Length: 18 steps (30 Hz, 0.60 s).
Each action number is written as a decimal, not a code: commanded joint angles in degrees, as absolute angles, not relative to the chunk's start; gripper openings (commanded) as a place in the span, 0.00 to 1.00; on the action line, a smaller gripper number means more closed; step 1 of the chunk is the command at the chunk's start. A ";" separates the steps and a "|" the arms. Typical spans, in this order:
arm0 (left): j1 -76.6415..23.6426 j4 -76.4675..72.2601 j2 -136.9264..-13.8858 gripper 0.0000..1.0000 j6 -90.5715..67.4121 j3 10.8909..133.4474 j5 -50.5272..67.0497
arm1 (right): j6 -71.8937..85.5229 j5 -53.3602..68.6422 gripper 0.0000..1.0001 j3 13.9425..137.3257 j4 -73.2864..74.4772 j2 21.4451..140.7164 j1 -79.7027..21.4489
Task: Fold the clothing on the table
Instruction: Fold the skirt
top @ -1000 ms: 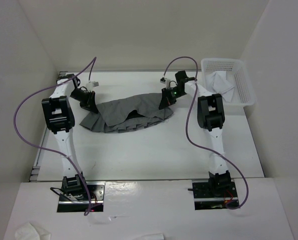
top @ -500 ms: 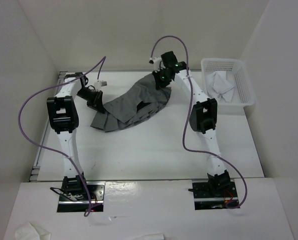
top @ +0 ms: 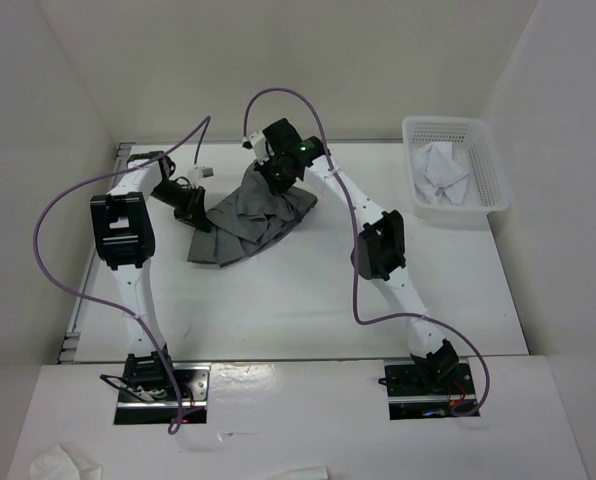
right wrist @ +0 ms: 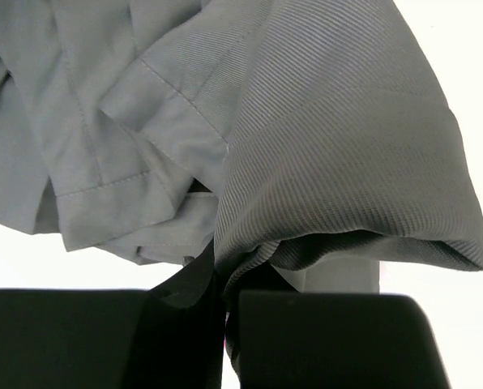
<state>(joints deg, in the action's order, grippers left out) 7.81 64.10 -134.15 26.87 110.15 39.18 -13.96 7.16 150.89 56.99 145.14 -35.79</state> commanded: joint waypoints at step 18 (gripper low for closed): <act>9.05 63.11 -127.88 0.10 29.27 105.82 42.89 | -17.84 -2.55 0.00 148.28 56.60 135.97 -39.90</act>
